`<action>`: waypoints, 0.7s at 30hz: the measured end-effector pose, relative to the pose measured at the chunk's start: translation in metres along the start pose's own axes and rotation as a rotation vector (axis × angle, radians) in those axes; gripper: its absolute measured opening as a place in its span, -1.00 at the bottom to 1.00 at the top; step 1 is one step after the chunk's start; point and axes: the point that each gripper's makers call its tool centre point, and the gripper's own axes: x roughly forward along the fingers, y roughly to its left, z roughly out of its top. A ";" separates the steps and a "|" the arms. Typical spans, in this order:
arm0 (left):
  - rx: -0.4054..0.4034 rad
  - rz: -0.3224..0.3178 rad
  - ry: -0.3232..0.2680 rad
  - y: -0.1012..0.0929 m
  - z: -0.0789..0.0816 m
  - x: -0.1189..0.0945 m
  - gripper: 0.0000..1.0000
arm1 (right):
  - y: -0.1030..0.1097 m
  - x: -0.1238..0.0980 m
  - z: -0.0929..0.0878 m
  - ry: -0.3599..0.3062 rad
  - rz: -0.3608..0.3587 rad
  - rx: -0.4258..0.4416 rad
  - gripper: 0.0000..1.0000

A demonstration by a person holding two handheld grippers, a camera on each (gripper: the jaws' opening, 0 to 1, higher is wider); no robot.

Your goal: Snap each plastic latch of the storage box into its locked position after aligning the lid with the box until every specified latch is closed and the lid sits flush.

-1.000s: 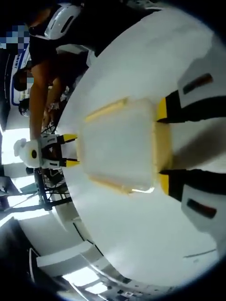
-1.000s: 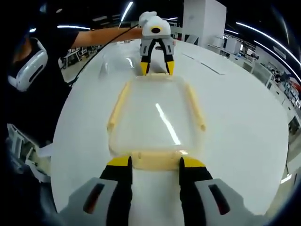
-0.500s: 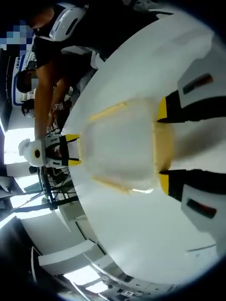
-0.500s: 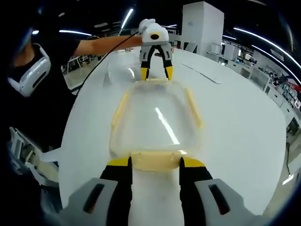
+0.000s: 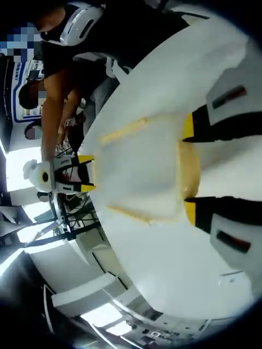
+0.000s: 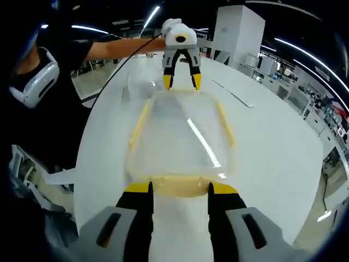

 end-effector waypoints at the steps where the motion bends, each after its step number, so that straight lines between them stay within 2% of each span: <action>1: 0.000 0.001 0.003 0.000 0.004 -0.003 -0.26 | 0.000 -0.004 0.003 -0.003 -0.004 -0.005 -0.26; 6: -0.002 0.013 -0.005 0.000 0.017 -0.016 -0.26 | -0.001 -0.016 0.014 -0.024 -0.013 -0.012 -0.27; 11: -0.019 0.018 0.000 -0.006 0.023 -0.029 -0.26 | 0.001 -0.019 0.026 -0.030 -0.004 -0.026 -0.27; 17: -0.034 0.042 0.006 -0.010 0.027 -0.052 -0.26 | -0.003 -0.018 0.044 -0.034 0.008 -0.053 -0.27; 21: -0.046 0.051 0.019 -0.013 0.021 -0.061 -0.26 | -0.002 -0.014 0.057 -0.040 0.020 -0.069 -0.27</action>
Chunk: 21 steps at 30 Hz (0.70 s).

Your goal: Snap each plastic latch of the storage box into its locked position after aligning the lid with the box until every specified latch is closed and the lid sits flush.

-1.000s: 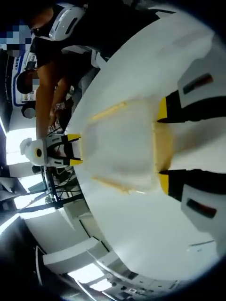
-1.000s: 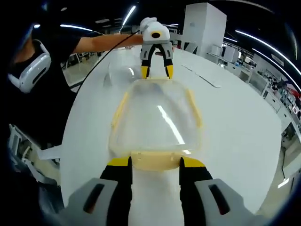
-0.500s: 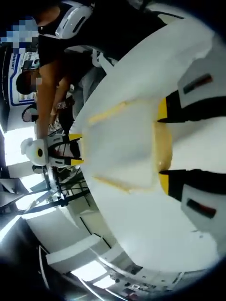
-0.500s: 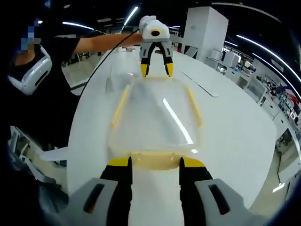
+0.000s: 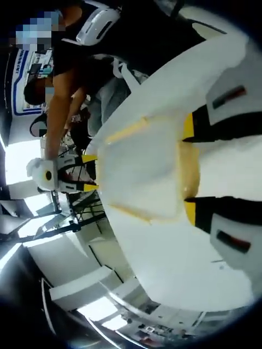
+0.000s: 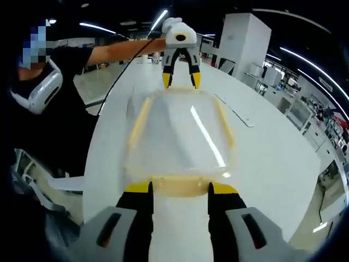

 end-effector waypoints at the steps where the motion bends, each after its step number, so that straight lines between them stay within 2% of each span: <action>1: -0.002 0.004 0.000 -0.002 -0.002 -0.003 -0.26 | 0.000 0.002 0.002 0.000 0.002 -0.003 -0.27; 2: -0.027 -0.001 -0.001 -0.005 -0.006 -0.006 -0.26 | 0.001 0.004 0.004 0.000 0.012 -0.008 -0.27; 15: -0.111 0.048 -0.004 -0.031 -0.049 -0.044 -0.26 | 0.010 0.047 0.041 -0.008 0.099 -0.060 -0.27; 21: -0.136 0.066 -0.016 -0.041 -0.058 -0.058 -0.26 | 0.012 0.060 0.054 -0.015 0.125 -0.079 -0.27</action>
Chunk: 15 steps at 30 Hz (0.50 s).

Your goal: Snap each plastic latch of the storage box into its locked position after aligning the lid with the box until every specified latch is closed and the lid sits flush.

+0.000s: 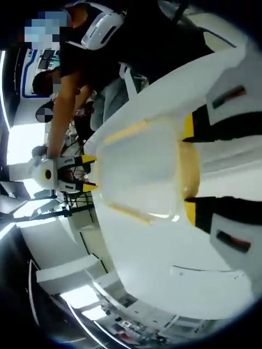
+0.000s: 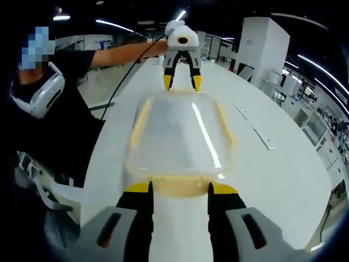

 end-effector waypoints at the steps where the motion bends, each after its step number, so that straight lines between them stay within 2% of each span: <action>1: -0.005 0.000 -0.001 0.000 0.000 -0.001 -0.26 | 0.001 0.002 0.002 -0.002 0.004 -0.001 -0.27; 15: -0.039 0.024 -0.005 -0.012 -0.024 -0.027 -0.26 | 0.012 0.030 0.023 -0.010 0.036 -0.031 -0.28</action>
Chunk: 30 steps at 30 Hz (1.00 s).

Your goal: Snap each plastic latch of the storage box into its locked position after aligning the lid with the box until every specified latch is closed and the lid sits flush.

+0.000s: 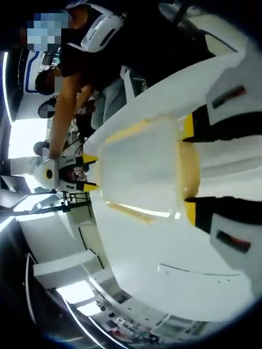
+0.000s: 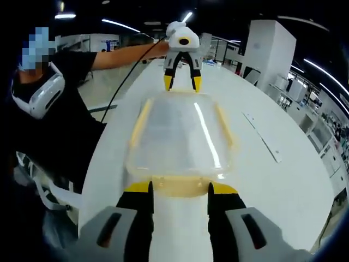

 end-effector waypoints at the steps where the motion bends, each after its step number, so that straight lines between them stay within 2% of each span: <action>1: 0.000 0.005 0.000 -0.001 -0.003 -0.002 -0.26 | 0.001 0.003 0.001 0.000 0.002 -0.002 -0.28; 9: -0.023 0.023 0.019 -0.007 -0.026 -0.014 -0.26 | -0.002 0.023 0.013 0.011 0.034 -0.015 -0.28; 18: -0.056 0.044 0.006 -0.016 -0.048 -0.029 -0.26 | -0.006 0.042 0.031 0.037 0.059 -0.039 -0.28; 30: -0.082 0.062 -0.006 -0.029 -0.069 -0.050 -0.26 | 0.002 0.066 0.047 0.036 0.082 -0.056 -0.28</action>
